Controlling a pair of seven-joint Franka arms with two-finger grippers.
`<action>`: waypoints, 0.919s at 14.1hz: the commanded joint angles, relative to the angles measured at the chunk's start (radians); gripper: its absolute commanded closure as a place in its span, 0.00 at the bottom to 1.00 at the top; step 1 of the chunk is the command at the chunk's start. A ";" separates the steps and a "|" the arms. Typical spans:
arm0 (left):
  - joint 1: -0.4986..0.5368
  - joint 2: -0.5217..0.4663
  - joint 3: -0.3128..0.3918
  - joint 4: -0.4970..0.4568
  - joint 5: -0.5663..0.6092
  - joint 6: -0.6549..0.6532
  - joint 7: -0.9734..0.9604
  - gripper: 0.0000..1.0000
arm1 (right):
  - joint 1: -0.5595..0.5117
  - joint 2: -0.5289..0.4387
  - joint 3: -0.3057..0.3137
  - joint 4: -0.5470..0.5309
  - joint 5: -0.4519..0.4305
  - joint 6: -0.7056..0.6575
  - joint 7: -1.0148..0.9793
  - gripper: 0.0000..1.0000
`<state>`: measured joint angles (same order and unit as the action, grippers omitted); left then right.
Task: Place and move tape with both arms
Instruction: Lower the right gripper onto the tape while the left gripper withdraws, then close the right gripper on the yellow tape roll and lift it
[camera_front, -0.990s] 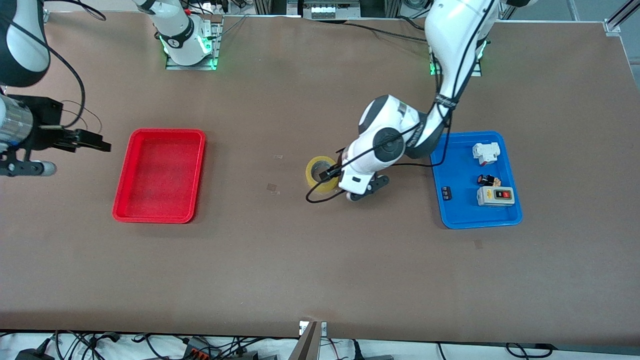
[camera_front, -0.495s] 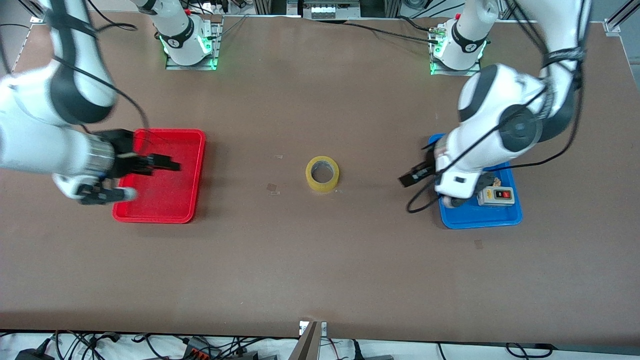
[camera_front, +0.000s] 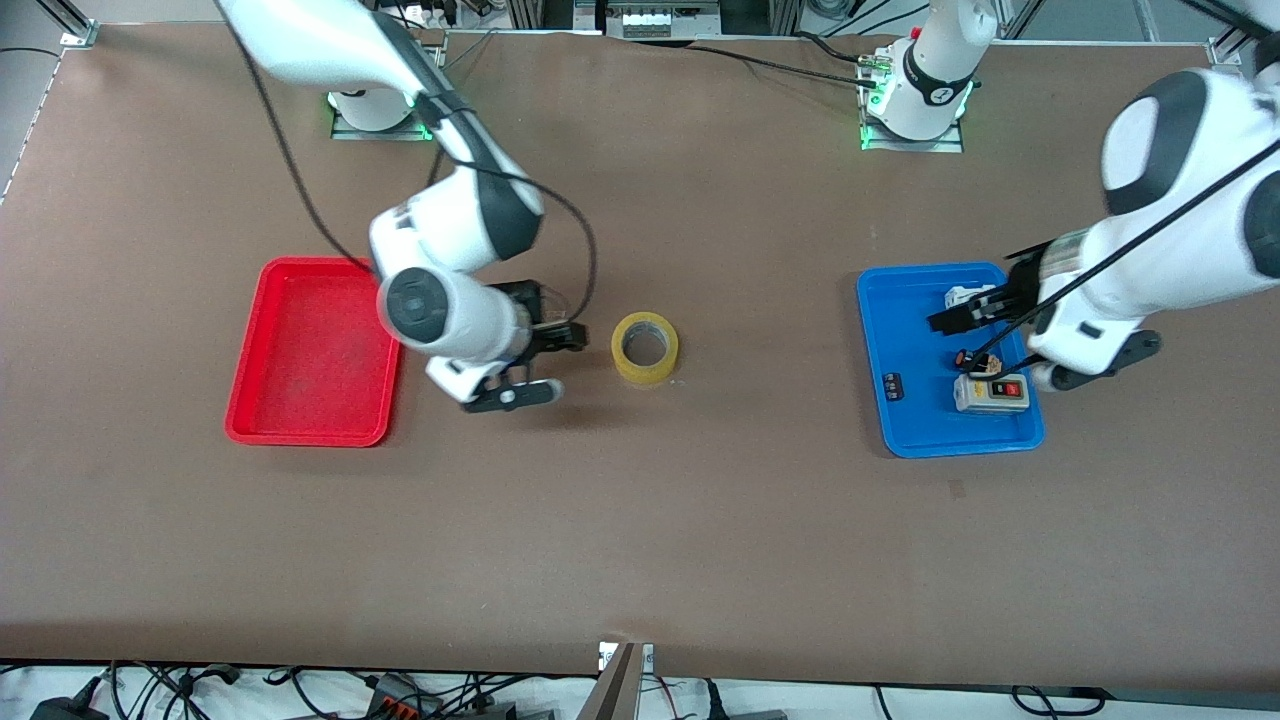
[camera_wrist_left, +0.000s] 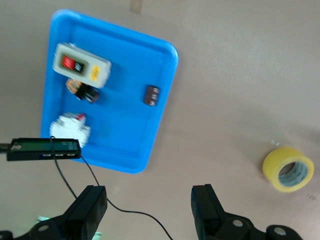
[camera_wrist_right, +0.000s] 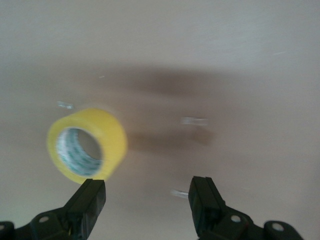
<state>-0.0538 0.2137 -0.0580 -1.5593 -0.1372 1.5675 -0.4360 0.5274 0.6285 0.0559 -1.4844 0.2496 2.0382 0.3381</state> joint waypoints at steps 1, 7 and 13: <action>0.073 -0.123 -0.017 -0.064 0.025 -0.020 0.190 0.00 | 0.100 0.077 -0.014 0.035 -0.047 0.092 0.103 0.00; 0.103 -0.235 -0.014 -0.070 0.149 0.005 0.414 0.00 | 0.163 0.137 -0.014 0.035 -0.142 0.157 0.174 0.00; 0.028 -0.293 0.055 -0.064 0.148 -0.046 0.465 0.00 | 0.175 0.172 -0.021 0.036 -0.174 0.166 0.229 0.05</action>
<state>0.0288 -0.0555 -0.0493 -1.5995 -0.0068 1.5340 0.0046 0.6879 0.7804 0.0512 -1.4763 0.0959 2.2037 0.5384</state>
